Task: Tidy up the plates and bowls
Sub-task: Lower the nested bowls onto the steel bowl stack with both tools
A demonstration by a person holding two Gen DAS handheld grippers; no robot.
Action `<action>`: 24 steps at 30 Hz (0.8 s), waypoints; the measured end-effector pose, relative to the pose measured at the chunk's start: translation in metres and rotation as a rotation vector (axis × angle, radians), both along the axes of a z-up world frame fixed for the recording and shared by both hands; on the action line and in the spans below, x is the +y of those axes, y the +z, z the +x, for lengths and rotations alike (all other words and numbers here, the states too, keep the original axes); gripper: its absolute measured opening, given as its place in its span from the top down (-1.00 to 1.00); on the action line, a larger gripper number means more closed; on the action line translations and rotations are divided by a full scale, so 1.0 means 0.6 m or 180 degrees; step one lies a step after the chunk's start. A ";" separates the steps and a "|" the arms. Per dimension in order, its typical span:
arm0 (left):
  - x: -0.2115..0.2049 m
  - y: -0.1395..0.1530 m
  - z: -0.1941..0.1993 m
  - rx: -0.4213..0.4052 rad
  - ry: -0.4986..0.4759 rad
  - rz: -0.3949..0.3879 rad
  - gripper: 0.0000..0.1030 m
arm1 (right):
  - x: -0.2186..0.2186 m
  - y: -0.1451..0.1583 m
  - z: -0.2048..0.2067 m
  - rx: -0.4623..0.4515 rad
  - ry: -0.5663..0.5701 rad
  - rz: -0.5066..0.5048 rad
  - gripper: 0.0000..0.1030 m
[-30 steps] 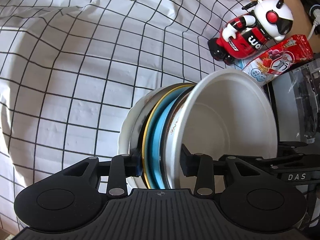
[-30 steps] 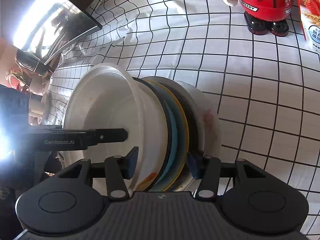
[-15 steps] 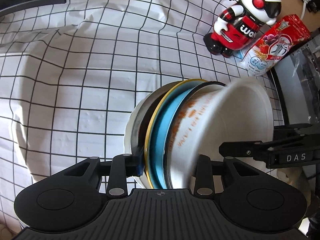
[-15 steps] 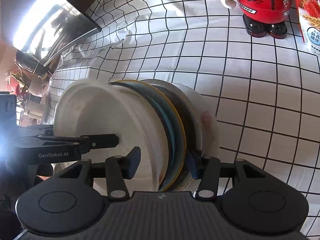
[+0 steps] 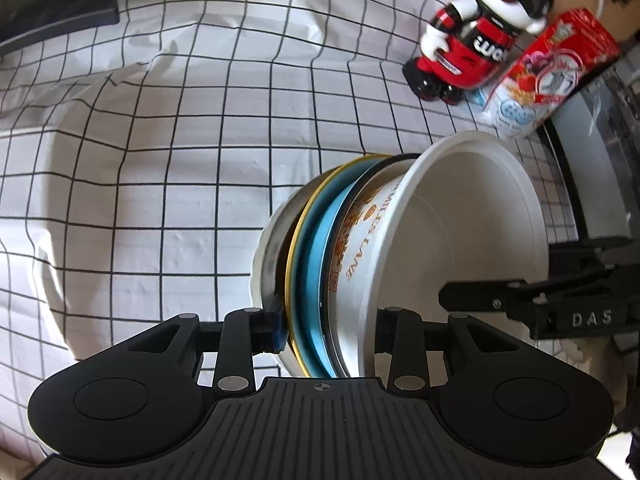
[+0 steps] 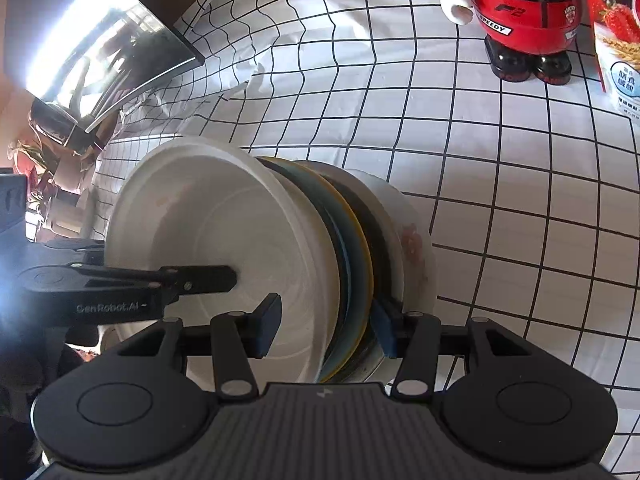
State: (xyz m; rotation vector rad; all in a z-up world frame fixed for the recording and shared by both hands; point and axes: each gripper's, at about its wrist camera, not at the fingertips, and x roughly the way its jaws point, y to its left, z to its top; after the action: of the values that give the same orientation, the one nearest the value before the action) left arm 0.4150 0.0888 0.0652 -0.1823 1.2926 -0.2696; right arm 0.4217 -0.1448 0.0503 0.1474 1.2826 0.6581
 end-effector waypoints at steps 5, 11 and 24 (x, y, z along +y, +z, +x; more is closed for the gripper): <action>0.007 -0.001 0.005 0.0074 -0.0044 0.0001 0.34 | 0.001 0.000 0.001 -0.0003 0.0019 -0.0011 0.05; -0.005 0.007 0.002 0.0039 -0.0159 0.0147 0.36 | -0.001 0.002 -0.001 -0.0002 0.0028 -0.0003 0.05; -0.005 0.021 0.004 -0.0079 -0.0151 0.0244 0.36 | 0.005 0.029 -0.021 -0.0367 0.0149 -0.0146 0.05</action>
State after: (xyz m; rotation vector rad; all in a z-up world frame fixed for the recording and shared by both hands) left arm 0.4174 0.0859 0.0780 -0.0829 1.2817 -0.2615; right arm 0.4089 -0.1420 0.0680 0.0413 1.1920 0.6673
